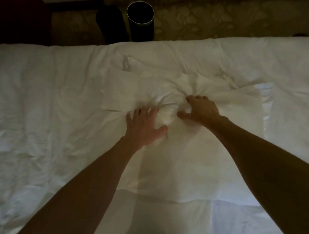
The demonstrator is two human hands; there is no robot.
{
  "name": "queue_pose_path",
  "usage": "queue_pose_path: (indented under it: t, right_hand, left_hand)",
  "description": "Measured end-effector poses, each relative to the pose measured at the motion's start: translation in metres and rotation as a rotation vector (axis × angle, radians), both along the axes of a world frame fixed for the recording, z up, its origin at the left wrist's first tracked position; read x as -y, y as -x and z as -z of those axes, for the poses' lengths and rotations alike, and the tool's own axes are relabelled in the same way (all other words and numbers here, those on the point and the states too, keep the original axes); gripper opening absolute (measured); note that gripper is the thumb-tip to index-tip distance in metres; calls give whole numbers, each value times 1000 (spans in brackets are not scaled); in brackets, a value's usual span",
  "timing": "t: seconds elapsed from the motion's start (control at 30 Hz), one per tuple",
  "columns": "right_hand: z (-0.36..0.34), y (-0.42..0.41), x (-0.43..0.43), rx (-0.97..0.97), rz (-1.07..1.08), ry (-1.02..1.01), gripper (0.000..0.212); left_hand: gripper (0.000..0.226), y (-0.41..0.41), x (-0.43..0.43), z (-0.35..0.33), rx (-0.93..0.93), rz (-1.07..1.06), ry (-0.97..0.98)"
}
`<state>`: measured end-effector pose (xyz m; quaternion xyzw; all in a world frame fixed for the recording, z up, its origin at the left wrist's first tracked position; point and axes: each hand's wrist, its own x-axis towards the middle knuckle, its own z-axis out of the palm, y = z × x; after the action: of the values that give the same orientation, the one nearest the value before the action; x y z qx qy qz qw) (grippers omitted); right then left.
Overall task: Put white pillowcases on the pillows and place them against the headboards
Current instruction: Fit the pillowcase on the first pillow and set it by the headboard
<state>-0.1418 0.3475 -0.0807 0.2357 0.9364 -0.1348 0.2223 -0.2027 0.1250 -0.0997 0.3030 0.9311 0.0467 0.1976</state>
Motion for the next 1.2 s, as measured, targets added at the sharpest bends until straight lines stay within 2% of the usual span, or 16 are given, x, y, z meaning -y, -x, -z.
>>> queue_pose_path:
  t: [0.1, 0.17, 0.37, 0.5, 0.57, 0.6, 0.73, 0.87, 1.03, 1.2]
  right_hand:
    - [-9, -4, 11, -84, 0, -26, 28]
    - [-17, -8, 19, -105, -44, -74, 18]
    - [-52, -40, 41, -176, -202, -155, 10]
    - [-80, -81, 57, -245, -215, -171, 3]
    - [-92, -105, 66, -306, -176, -151, 6]
    - [-99, -119, 69, -341, -155, -142, 8]
    - [-124, -172, 87, -440, -104, -147, 15]
    - [-154, -223, 113, -492, -127, -165, 10]
    - [-184, -286, 149, -550, -171, -160, 9]
    - [-192, -340, 179, -484, -207, -184, 19]
  left_hand:
    - [77, -5, 12, -7, 3, 30, -15]
    - [78, -9, 20, -12, 16, 43, -25]
    - [86, -31, 54, -39, 59, 72, -48]
    - [69, -49, 66, -74, 95, 171, 75]
    - [56, -56, 64, -103, 9, 239, 125]
    - [49, -60, 62, -118, -74, 283, 89]
    - [32, -89, 41, -171, -357, 445, -235]
    - [38, -123, 17, -218, -446, 547, -257]
    - [63, -157, 11, -251, -449, 556, -64]
    - [88, -182, 34, -269, -425, 619, 117]
